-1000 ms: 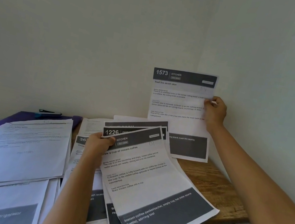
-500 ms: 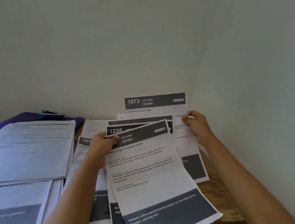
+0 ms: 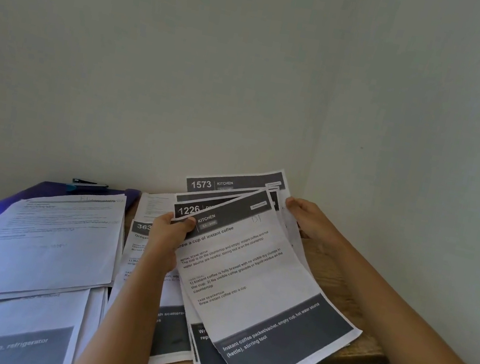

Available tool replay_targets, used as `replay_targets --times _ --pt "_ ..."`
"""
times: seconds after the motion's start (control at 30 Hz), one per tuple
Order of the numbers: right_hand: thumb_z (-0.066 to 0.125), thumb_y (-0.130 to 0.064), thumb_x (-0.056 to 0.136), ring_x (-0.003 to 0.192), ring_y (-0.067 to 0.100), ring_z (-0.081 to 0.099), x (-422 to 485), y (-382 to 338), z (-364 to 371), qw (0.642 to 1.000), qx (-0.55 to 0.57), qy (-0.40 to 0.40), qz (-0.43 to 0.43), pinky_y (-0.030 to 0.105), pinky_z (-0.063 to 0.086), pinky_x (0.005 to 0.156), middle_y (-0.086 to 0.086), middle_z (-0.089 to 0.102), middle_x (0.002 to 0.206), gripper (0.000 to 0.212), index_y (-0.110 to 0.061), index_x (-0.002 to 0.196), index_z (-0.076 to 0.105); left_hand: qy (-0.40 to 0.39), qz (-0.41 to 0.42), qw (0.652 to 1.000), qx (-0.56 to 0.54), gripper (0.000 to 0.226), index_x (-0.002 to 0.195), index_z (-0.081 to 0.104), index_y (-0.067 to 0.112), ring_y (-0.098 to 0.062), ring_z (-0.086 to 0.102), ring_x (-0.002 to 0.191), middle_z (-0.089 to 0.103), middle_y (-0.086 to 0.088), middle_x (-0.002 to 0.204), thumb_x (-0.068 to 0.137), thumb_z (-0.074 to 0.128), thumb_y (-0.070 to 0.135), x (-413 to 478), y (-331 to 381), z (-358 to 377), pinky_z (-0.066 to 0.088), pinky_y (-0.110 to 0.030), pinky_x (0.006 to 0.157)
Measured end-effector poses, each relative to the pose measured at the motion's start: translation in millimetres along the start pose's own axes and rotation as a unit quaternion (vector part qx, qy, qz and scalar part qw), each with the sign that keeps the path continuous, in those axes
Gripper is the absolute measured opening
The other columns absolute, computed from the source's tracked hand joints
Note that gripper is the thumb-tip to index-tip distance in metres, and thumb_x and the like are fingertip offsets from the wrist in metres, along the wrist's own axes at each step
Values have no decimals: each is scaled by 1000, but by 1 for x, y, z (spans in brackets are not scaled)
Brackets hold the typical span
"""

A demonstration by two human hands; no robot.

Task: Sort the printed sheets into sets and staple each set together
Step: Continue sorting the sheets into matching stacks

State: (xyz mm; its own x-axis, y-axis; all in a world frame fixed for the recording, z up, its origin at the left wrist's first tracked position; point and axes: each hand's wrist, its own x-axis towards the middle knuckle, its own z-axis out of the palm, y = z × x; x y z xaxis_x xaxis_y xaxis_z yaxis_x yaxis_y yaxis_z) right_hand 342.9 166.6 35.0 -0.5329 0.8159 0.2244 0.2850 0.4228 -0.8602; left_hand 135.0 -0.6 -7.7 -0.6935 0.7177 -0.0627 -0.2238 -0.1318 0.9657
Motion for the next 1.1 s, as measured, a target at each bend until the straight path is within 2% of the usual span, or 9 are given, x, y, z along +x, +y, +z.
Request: replay_targets --times 0.07,0.13,0.27,0.37,0.5,0.6,0.73,0.87,1.1 --pt "49 -56 91 80 17 53 -8 1 5 1000 -5 0 -13 29 39 69 15 65 94 56 -1 103 58 -6 5 1000 1 20 111 56 10 -21 68 73 69 -9 90 92 62 11 1 -1 1 52 -32 56" --pt "56 -45 91 82 19 63 -14 7 12 998 51 -17 -20 29 48 71 5 67 97 37 -8 98 57 -11 13 1000 4 20 111 55 12 -22 68 76 69 -9 92 92 62 11 1 -2 2 53 -34 58" --pt "69 -43 82 99 28 69 -20 21 19 989 123 -63 -47 50 53 88 5 72 108 31 -24 107 66 -18 28 999 9 20 111 55 14 -24 69 81 69 -9 96 92 62 14 2 -4 4 57 -37 67" --pt "70 -62 72 95 25 69 -18 28 21 996 66 -4 -65 53 53 88 1 72 103 45 -28 102 67 -18 46 999 7 16 106 55 15 -22 69 77 69 -8 93 92 63 17 2 -5 4 57 -37 65" --pt "74 -44 78 97 20 66 -18 24 21 991 104 84 -25 44 53 91 -1 64 101 32 -27 98 55 -13 72 997 -5 15 102 56 16 -22 70 77 70 -6 92 91 65 19 0 -6 6 56 -35 63" --pt "68 -19 88 90 24 69 -25 19 16 983 184 -3 16 46 55 87 2 71 94 8 -21 92 62 -15 91 996 -8 19 102 58 16 -23 71 79 71 -7 95 88 69 22 -2 -6 9 58 -37 67" --pt "60 -3 90 83 23 72 -34 16 8 972 204 -103 52 34 59 68 12 72 103 15 -10 102 65 -20 114 993 -18 24 98 62 13 -28 72 80 74 -10 94 83 74 26 -7 -8 12 59 -46 75" --pt "64 -4 87 88 29 71 -39 5 -6 975 214 -33 51 41 59 73 13 71 105 27 -6 114 62 -112 104 988 -37 39 105 63 8 -26 72 82 74 -10 96 78 70 35 -18 1 14 60 -40 72" --pt "64 -6 88 93 33 68 -38 -28 -33 966 240 92 4 51 55 85 17 67 115 26 -7 114 61 -229 99 965 75 24 113 61 5 -31 72 91 71 -16 109 90 64 15 -39 25 34 61 -38 71"
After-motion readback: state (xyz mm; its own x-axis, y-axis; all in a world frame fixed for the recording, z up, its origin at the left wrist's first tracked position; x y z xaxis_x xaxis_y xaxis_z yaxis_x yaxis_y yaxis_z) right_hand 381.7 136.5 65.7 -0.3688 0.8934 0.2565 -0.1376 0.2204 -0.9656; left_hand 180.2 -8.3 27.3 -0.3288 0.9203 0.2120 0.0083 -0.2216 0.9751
